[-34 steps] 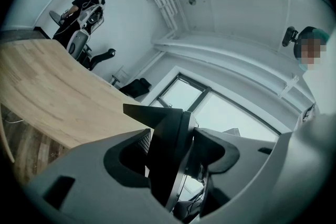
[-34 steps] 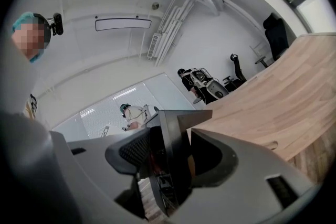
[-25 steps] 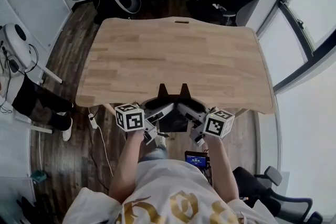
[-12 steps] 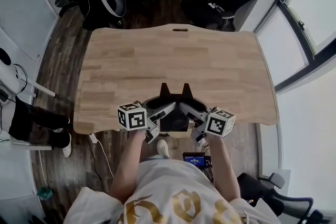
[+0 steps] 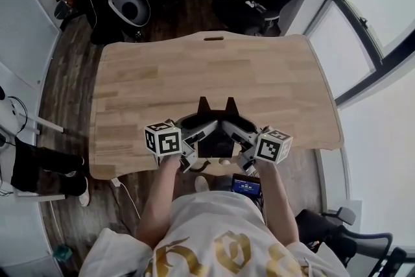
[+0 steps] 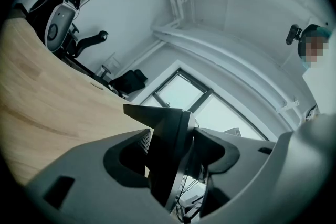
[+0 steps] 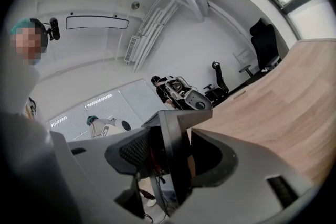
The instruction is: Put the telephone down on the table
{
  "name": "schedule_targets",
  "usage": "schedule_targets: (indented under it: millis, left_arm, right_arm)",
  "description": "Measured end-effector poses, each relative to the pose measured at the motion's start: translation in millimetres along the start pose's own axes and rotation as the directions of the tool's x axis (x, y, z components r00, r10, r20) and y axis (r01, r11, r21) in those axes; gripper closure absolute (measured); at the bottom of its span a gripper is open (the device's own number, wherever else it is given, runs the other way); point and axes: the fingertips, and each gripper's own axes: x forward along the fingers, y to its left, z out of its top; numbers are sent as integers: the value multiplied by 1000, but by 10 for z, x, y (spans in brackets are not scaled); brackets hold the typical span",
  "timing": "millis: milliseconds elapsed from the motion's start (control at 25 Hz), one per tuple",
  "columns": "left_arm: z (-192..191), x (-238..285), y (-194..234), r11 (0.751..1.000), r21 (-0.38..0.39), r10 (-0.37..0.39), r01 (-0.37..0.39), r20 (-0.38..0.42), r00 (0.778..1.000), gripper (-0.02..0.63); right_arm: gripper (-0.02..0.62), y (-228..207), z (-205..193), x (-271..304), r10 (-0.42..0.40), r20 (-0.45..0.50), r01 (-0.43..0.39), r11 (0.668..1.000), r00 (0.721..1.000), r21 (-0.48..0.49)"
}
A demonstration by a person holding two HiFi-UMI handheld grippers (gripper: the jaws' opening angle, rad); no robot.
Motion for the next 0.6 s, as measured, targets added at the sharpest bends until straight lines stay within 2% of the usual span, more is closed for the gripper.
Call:
schedule_targets:
  millis: [320, 600]
  left_arm:
    - [91, 123, 141, 1000, 25, 15, -15, -4, 1000, 360]
    - [155, 219, 301, 999, 14, 34, -34, -25, 999, 360]
  right_arm:
    - [370, -173, 64, 91, 3, 11, -3, 1000, 1000, 20]
    - [370, -334, 124, 208, 18, 10, -18, 999, 1000, 35]
